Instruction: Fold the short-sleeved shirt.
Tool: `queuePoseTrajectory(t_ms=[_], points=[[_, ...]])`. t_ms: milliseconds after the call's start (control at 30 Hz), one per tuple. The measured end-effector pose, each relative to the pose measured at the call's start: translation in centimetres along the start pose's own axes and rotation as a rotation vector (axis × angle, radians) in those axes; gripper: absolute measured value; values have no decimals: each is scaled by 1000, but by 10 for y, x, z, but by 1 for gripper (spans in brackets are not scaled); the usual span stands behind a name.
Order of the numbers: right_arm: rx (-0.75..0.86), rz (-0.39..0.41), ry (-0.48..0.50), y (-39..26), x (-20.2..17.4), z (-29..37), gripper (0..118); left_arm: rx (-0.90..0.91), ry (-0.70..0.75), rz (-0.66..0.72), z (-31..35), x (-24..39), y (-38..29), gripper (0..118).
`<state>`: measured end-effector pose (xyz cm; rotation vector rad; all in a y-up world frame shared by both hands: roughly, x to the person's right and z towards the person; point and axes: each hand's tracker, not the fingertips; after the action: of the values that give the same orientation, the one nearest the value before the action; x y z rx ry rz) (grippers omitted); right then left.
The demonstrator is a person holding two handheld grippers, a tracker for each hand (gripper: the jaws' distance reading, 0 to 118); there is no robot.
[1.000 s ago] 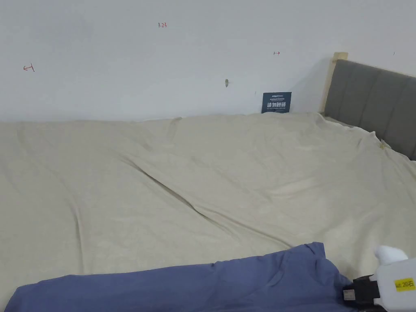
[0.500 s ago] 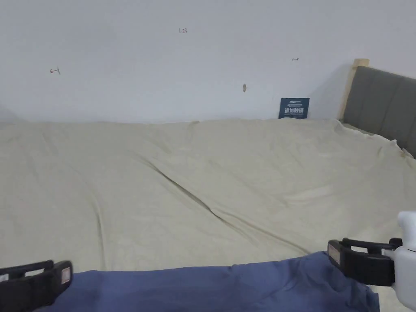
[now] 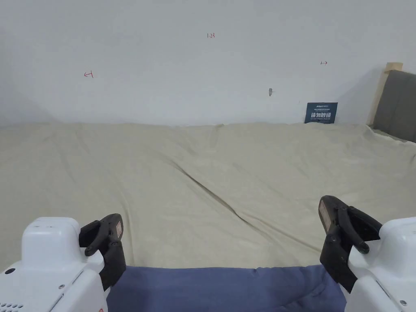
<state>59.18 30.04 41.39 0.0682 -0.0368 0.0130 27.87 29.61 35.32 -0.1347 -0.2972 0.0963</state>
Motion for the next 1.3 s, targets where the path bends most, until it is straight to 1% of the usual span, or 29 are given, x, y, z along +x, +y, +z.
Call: queuePoseTrajectory(t_ms=[100, 233, 267, 333, 400, 500, 533, 600, 633, 667, 700, 733, 767, 800, 833, 900, 967, 1033, 1067, 1100, 1133, 1200, 1267, 1300], points=[[20, -11, -22, 3, 1, 1, 0, 27, 18, -49, 1, 4, -1, 0], [-6, -3, -28, 4, 3, -4, 0, 57, 65, -70, 2, 1, 3, 0], [-19, -4, -24, 4, 3, -5, 0, 39, 72, -59, 0, -5, 9, 0], [-57, -25, 5, 5, 3, -5, 0, -68, 51, -23, -13, -37, 24, 0], [-85, -20, 33, 5, 6, -5, 0, -235, -40, 86, -33, -83, 38, 0], [-117, 27, 35, 0, 6, -6, 0, -586, -237, 387, -76, -168, 27, 0], [-130, 31, 43, -3, 6, -8, 0, -663, -285, 482, -84, -189, 17, 0], [-166, 40, 48, -9, 5, -12, 0, -722, -344, 603, -97, -224, -11, 0], [-187, 43, 51, -12, 5, -15, 0, -751, -342, 653, -102, -238, -24, 1], [-207, 41, 57, -15, 4, -18, 0, -763, -336, 695, -103, -245, -36, 14], [-219, 37, 61, -17, 2, -20, 0, -784, -345, 724, -108, -253, -46, 55], [-231, 29, 65, -18, 1, -22, 0, -812, -351, 731, -113, -259, -56, 91], [-242, 21, 71, -19, -2, -24, 0, -847, -367, 717, -118, -264, -66, 117], [-252, 16, 78, -20, -4, -27, 0, -876, -385, 719, -119, -260, -71, 117], [-260, 20, 82, -21, -5, -29, 0, -842, -413, 724, -124, -263, -77, 118], [-278, 35, 89, -24, -9, -33, 0, -877, -431, 770, -134, -265, -91, 118], [-296, 60, 104, -27, -13, -37, 0, -930, -492, 811, -142, -263, -102, 118], [-312, 85, 114, -30, -17, -41, 0, -903, -561, 807, -148, -256, -106, 118], [-317, 93, 118, -32, -19, -42, 0, -898, -561, 815, -151, -260, -104, 118], [-321, 97, 121, -33, -21, -44, 0, -903, -568, 835, -156, -258, -107, 118], [-326, 98, 127, -34, -23, -46, 0, -904, -589, 904, -161, -256, -111, 118], [-337, 93, 144, -37, -28, -49, 0, -920, -643, 989, -171, -255, -118, 118], [-350, 93, 160, -41, -32, -52, 0, -915, -640, 952, -174, -247, -117, 118], [-358, 99, 167, -40, -35, -53, 0, -927, -621, 900, -173, -244, -114, 118]])
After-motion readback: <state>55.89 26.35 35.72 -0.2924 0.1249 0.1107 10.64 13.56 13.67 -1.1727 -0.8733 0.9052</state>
